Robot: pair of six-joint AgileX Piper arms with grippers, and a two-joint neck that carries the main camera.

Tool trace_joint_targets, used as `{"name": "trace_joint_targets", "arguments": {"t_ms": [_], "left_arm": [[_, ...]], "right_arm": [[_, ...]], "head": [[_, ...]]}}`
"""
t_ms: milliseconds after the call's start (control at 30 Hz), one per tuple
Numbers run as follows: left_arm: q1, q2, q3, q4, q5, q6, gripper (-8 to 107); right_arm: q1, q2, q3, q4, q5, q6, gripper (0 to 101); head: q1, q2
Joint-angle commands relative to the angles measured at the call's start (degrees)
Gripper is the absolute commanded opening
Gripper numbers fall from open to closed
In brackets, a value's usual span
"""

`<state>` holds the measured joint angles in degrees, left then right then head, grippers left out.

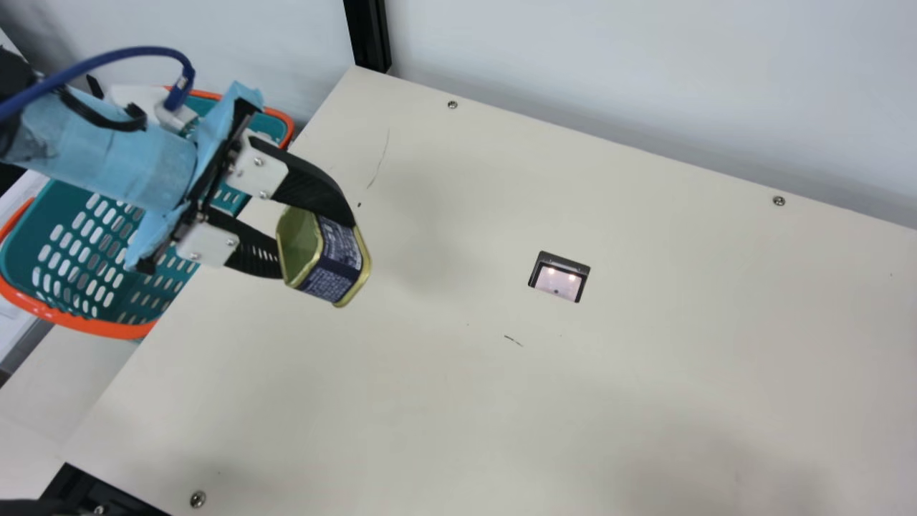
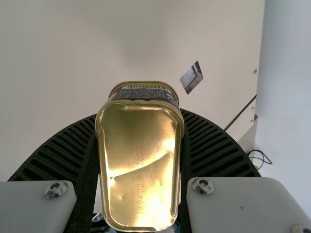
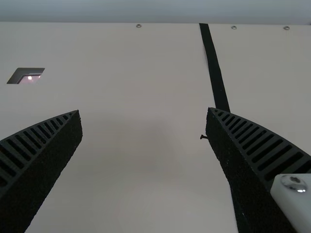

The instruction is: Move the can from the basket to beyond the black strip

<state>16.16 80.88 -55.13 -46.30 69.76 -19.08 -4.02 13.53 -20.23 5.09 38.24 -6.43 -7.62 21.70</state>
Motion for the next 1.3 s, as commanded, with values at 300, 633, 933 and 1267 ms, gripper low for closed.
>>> {"name": "trace_joint_targets", "arguments": {"t_ms": [300, 633, 933, 1267], "left_arm": [[0.89, 0.61, 2.60, -3.23, -0.01, -0.80, 10], [0.89, 0.61, 2.60, -3.23, -0.01, -0.80, 10], [0.97, 0.68, 2.62, -3.08, -0.10, -0.48, 10], [-3.65, -2.54, 0.40, 3.91, -4.55, 4.23, 10]], "right_arm": [[0.00, 0.00, 0.00, 0.00, 0.00, 0.00, 101], [0.00, 0.00, 0.00, 0.00, 0.00, 0.00, 101], [0.00, 0.00, 0.00, 0.00, 0.00, 0.00, 101], [0.00, 0.00, 0.00, 0.00, 0.00, 0.00, 101]], "head": [[-1.82, 0.71], [-1.82, 0.71], [-1.75, 0.62], [0.07, -4.99]]}}
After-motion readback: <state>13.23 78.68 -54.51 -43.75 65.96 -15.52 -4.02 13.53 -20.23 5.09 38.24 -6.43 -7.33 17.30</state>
